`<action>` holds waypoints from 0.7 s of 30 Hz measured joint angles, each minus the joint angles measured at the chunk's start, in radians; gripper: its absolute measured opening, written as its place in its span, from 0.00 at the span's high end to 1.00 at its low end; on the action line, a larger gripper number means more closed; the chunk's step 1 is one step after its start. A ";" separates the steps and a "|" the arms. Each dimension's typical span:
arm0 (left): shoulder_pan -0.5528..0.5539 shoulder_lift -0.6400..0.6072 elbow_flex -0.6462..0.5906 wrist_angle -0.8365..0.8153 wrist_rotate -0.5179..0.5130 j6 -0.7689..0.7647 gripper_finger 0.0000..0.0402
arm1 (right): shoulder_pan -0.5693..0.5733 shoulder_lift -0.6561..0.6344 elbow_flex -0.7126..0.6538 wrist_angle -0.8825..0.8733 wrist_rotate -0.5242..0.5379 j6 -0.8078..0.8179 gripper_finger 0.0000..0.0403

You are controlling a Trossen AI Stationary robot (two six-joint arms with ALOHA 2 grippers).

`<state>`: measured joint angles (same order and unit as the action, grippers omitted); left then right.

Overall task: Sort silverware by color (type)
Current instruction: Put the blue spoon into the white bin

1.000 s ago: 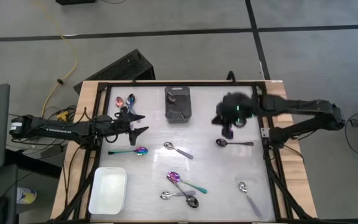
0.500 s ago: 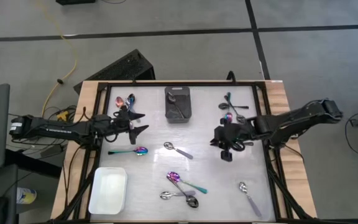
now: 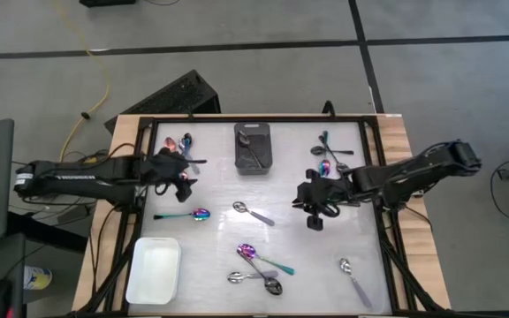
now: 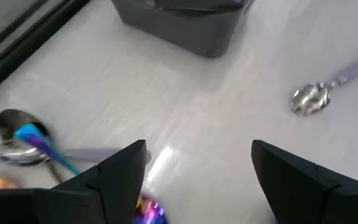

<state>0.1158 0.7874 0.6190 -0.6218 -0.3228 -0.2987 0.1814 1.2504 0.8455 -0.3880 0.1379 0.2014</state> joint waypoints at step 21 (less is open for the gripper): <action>0.688 0.531 0.207 -0.223 0.279 0.132 0.36 | 0.012 0.014 0.000 0.031 -0.005 -0.029 0.81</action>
<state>0.8041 1.3187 0.8265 -0.8453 -0.0434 -0.1668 0.1935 1.2644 0.8459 -0.3568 0.1326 0.1721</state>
